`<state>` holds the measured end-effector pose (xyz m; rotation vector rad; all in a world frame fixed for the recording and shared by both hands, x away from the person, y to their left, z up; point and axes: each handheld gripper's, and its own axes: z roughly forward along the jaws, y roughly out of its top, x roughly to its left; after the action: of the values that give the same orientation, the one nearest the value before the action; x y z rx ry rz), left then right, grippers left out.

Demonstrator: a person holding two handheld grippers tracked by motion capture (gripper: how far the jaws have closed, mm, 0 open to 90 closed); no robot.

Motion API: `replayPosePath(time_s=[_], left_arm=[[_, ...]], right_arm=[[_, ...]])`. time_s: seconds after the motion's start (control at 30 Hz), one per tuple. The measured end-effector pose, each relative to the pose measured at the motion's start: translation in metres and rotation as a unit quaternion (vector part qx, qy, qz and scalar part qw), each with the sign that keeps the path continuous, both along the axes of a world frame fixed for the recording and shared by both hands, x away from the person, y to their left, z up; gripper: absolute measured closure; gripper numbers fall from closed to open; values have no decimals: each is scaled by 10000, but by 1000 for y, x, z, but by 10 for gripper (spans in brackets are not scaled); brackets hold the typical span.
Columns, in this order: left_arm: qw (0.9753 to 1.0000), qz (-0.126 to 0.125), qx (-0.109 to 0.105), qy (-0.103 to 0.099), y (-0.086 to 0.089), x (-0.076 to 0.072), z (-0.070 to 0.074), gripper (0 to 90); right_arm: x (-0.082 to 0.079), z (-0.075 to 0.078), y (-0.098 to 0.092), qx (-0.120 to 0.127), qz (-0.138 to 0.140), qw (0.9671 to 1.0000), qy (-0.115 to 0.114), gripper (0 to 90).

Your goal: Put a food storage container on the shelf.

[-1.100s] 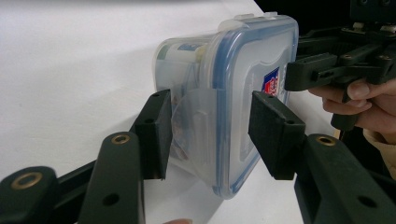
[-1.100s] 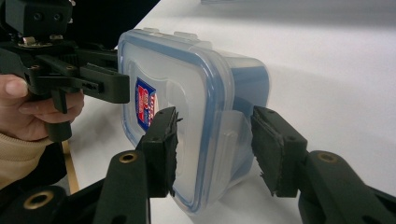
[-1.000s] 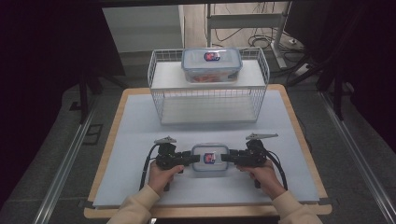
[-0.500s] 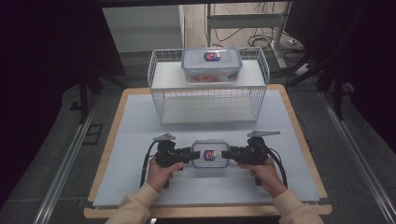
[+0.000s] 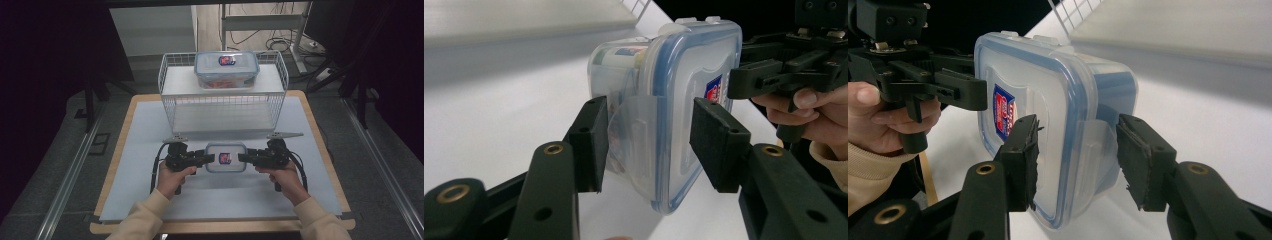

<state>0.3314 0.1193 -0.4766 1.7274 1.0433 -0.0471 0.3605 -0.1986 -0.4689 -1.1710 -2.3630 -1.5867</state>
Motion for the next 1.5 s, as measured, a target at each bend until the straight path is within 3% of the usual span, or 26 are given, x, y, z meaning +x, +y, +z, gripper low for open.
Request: replayPosePath(time_s=[0.63,1.13,1.5], left_arm=[[9985,26,-6,-554,6,27,73,509],[9964,40,-5,-844,6,42,117,509],[9942,75,-72,-1067,8,61,156,508]], right_arm=[[25,73,5,92,-29,9988,-470,521],[41,118,6,108,-19,9973,-729,521],[59,161,8,51,-9,9956,-934,521]])
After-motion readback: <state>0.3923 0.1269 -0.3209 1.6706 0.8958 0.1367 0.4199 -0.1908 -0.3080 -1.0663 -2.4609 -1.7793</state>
